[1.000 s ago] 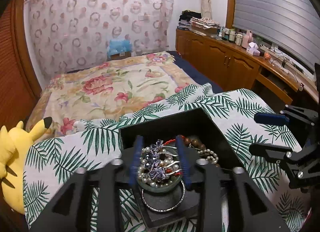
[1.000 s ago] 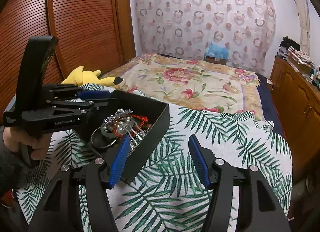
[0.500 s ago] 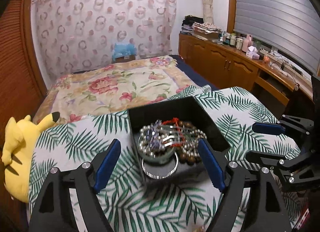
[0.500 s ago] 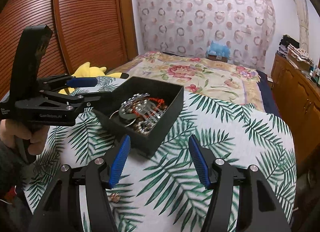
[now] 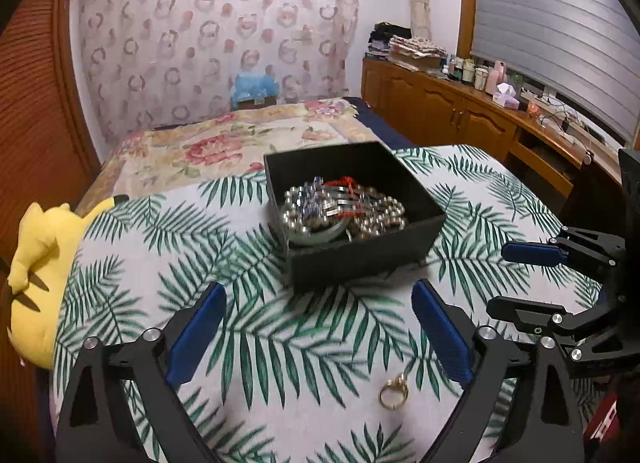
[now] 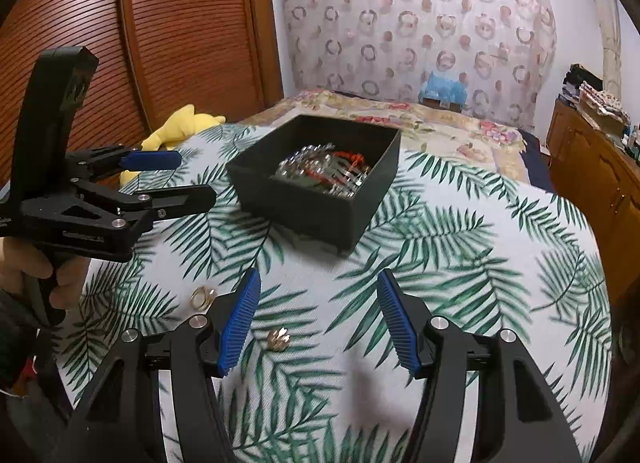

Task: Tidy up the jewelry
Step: 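Grasp the gold ring with left tool while right tool grasps the gold stud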

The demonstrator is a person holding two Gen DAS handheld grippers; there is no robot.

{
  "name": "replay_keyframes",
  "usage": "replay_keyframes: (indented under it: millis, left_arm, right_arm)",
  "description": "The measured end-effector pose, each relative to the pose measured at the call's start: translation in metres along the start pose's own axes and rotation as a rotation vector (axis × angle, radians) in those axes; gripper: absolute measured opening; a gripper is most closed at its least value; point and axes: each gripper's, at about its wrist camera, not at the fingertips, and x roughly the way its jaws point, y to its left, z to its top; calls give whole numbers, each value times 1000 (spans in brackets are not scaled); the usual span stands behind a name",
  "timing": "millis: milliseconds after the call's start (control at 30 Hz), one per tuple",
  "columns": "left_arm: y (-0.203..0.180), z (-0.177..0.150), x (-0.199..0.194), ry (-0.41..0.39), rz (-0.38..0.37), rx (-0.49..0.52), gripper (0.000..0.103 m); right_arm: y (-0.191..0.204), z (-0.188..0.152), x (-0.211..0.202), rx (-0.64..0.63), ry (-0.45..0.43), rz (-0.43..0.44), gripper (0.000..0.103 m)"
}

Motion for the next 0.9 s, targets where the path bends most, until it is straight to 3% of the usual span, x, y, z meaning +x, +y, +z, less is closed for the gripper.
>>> replay_keyframes:
  millis: [367,433,900]
  left_arm:
    - [6,-36,-8,41,-13,-20,93]
    - [6,-40,-9,46,-15,-22,93]
    - [-7,-58,-9,92,-61,24,93]
  right_arm:
    - [22,-20,14,-40,78,10,63]
    - [26,-22,17,-56,93,15,51]
    - [38,-20,32,-109,157,-48,20]
